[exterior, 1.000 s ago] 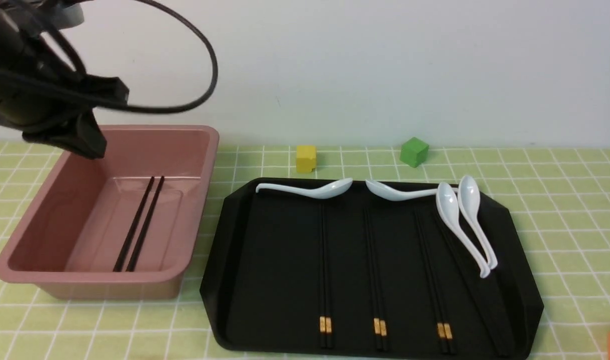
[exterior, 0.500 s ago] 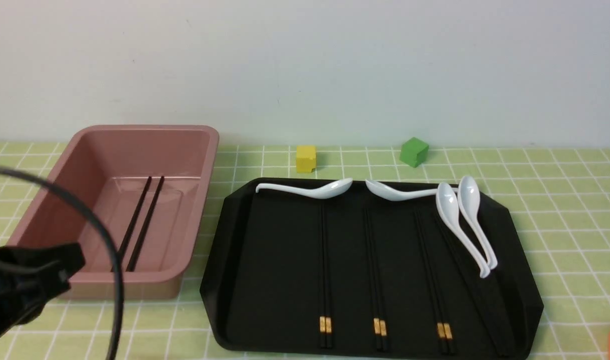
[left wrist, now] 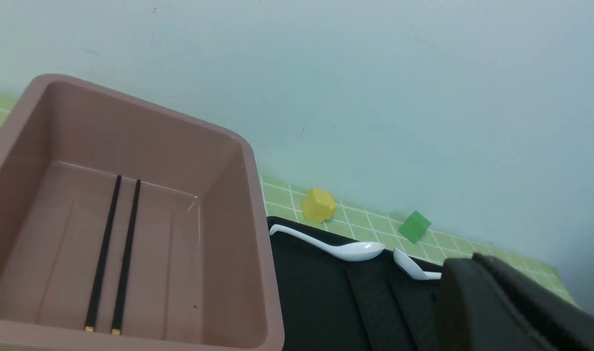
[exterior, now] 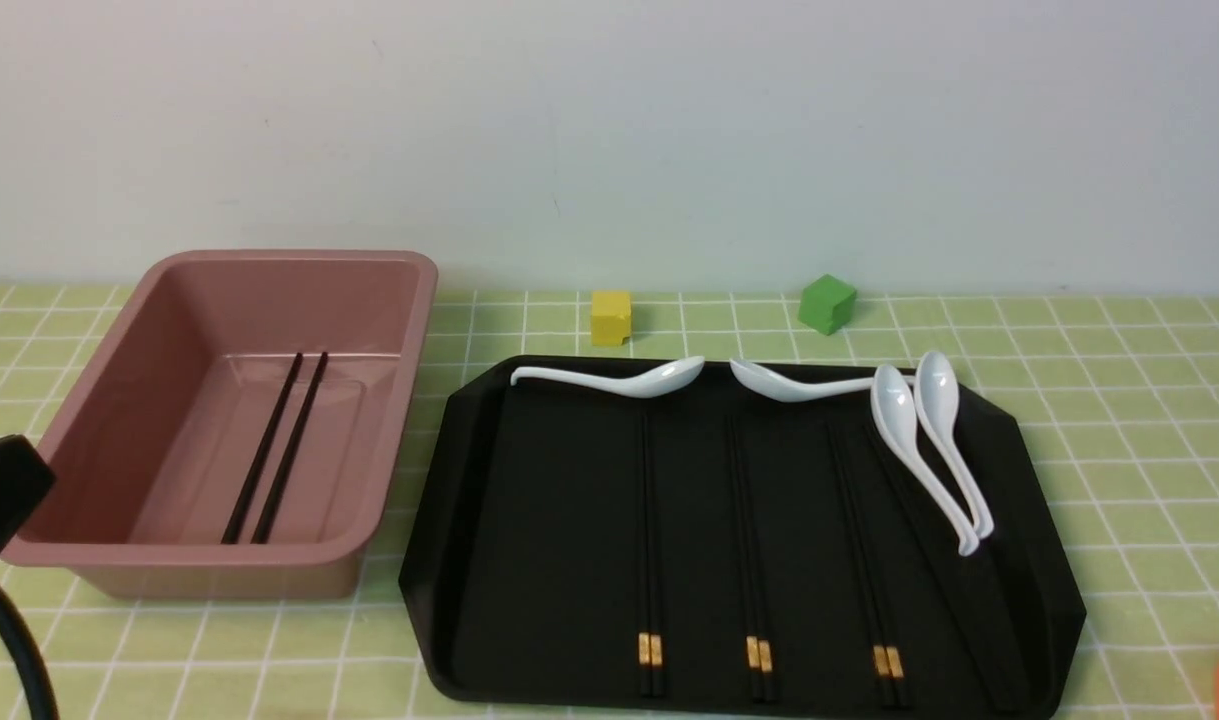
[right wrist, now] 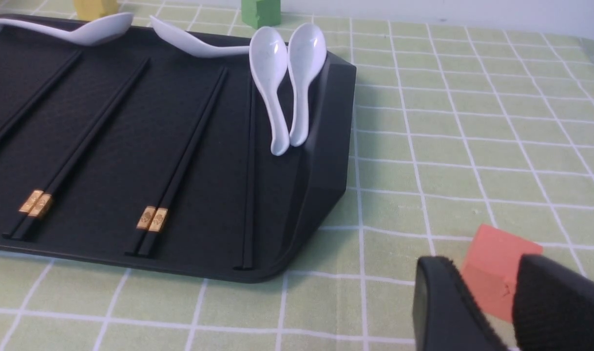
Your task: On green tablecloth take chopsticks from black tray and put them in box.
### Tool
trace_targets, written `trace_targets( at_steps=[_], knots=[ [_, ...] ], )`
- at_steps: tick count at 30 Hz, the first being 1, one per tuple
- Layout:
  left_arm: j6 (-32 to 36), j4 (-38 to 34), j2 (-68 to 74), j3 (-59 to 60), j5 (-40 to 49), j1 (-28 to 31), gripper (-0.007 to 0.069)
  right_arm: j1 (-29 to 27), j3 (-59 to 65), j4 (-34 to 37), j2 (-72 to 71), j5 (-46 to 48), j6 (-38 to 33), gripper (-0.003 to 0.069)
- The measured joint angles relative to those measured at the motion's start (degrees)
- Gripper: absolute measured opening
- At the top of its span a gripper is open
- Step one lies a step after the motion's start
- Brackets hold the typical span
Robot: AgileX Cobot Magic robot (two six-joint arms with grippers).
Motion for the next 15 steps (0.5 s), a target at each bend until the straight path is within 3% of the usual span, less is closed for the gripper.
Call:
trace_targets(
  at_steps=[15],
  knots=[
    [0.0, 0.0, -0.2, 0.2, 0.0, 0.0, -0.0006, 0.0, 0.0, 0.0, 0.0, 0.0, -0.1, 0.024]
  ],
)
